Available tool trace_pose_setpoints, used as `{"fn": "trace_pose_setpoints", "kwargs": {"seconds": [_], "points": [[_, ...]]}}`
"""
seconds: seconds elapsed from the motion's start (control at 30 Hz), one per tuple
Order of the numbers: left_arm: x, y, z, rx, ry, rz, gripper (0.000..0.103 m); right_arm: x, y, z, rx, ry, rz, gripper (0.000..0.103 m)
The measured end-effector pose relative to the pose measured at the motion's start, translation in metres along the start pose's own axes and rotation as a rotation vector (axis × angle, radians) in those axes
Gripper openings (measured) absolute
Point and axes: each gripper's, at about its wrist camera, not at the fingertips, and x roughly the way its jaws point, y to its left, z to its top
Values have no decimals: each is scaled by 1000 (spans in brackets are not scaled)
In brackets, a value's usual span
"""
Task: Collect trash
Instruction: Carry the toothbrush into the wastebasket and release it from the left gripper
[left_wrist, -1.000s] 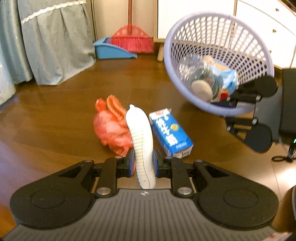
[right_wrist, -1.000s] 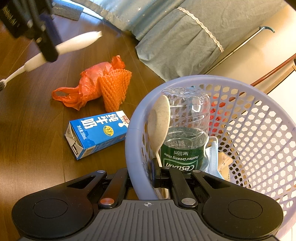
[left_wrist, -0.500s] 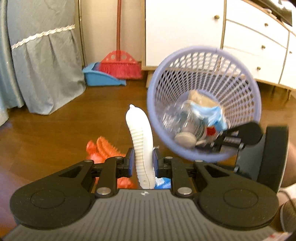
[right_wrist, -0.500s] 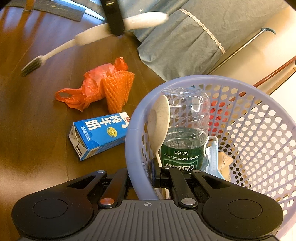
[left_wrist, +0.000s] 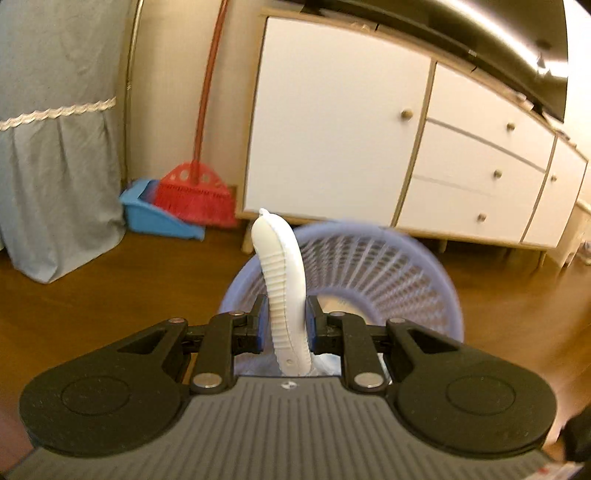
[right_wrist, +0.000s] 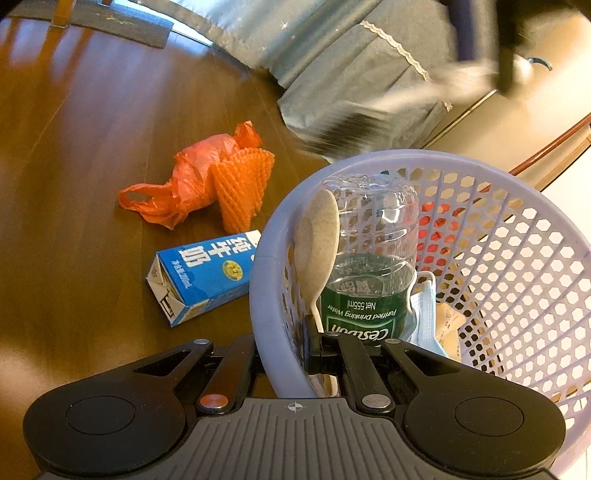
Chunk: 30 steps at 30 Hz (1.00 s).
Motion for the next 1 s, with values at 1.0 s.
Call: {"fn": "trace_pose_setpoints", "kwargs": {"seconds": [1.0], "points": [[-22, 99, -80, -144, 123, 270, 40, 1, -1, 1, 17, -9, 7, 3]]}}
